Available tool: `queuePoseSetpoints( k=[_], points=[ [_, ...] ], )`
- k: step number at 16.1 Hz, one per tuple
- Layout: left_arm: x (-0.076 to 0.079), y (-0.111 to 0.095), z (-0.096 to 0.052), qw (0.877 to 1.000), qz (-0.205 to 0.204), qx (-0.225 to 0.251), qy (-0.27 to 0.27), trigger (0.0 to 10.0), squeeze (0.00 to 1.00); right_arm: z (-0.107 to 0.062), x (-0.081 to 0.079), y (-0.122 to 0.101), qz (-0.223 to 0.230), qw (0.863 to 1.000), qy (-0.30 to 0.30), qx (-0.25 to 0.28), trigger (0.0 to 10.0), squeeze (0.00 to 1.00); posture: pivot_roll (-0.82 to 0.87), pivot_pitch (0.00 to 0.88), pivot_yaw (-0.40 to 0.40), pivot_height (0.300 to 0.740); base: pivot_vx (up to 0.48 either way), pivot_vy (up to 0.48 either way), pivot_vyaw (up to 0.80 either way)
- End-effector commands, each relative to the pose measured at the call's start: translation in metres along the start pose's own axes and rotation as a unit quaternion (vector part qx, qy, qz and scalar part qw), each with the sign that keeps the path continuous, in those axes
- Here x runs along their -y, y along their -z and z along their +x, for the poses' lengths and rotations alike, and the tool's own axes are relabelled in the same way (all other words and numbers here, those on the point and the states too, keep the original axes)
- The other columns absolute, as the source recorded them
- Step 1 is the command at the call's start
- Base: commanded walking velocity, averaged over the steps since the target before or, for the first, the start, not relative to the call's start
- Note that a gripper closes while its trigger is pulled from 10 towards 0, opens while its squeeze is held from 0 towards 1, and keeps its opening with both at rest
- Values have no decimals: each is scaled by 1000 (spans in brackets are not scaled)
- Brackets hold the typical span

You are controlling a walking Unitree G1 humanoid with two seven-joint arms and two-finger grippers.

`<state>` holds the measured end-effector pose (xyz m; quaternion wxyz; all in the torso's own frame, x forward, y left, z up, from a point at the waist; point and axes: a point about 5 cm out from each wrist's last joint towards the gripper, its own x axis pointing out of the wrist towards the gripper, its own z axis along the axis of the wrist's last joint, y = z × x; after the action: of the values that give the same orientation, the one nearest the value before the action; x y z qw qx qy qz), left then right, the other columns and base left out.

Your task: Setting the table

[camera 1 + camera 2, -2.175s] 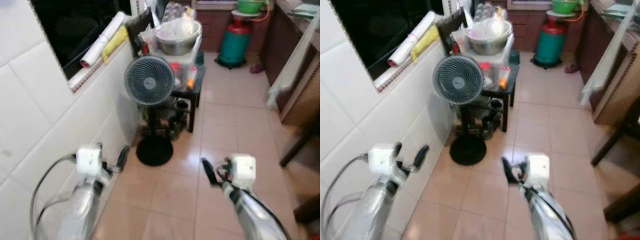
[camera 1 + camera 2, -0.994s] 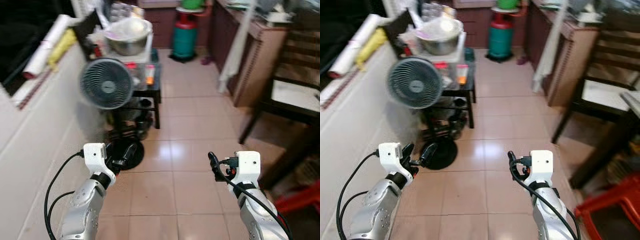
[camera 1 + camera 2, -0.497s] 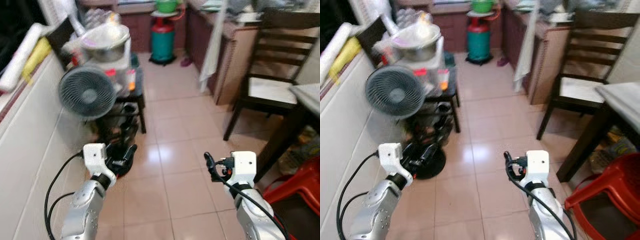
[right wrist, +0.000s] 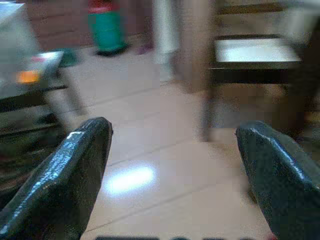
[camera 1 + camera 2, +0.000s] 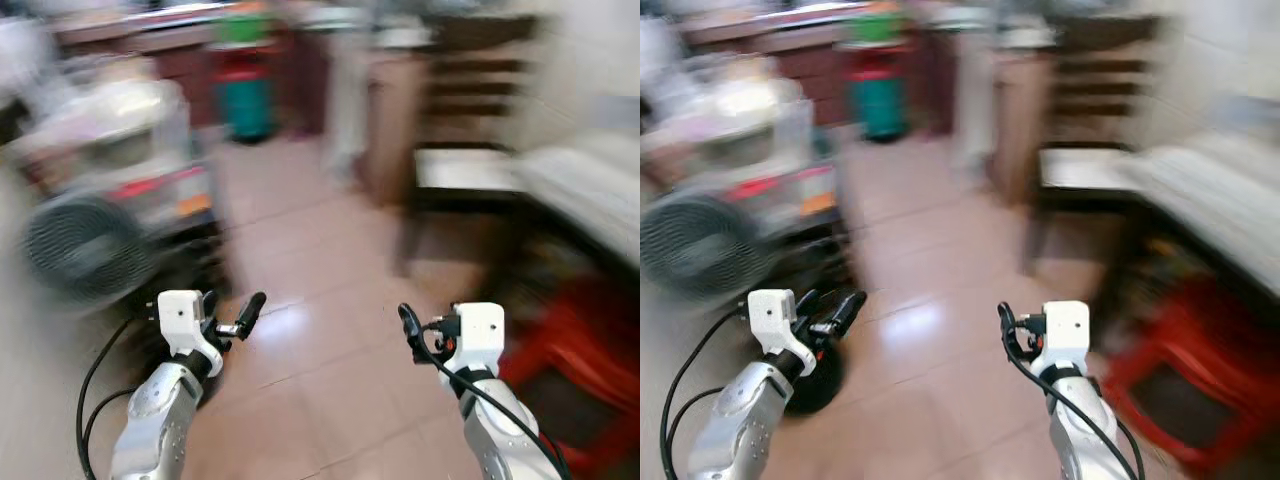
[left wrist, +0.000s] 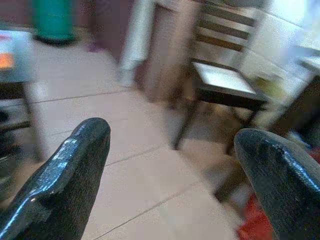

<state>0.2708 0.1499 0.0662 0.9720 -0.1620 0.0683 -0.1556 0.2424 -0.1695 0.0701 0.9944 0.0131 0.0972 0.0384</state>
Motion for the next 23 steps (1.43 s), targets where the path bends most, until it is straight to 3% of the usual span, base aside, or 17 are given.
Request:
queuePoseSetpoints(
  k=[1,6,11,23],
  points=[
    [-3,2,-4,1000,8,-9,-2,10000,0,2,-4,-5,2,1000,-6,7,10000,0,-105,0,66,740,345,0,-788],
    [-6,3,-4,999,8,-18,-27,10000,0,5,-4,-6,15,1000,-4,10,10000,0,-98,0,68,740,63,0,-746],
    [-18,2,-6,996,23,-20,-85,10000,0,4,-5,-6,22,1000,-2,9,10000,0,-93,0,66,740,0,0,0],
    [-13,1,-1,995,35,-29,-87,10000,0,7,-5,-6,22,1000,-4,4,10000,0,-92,0,64,740,0,0,-733]
  ],
)
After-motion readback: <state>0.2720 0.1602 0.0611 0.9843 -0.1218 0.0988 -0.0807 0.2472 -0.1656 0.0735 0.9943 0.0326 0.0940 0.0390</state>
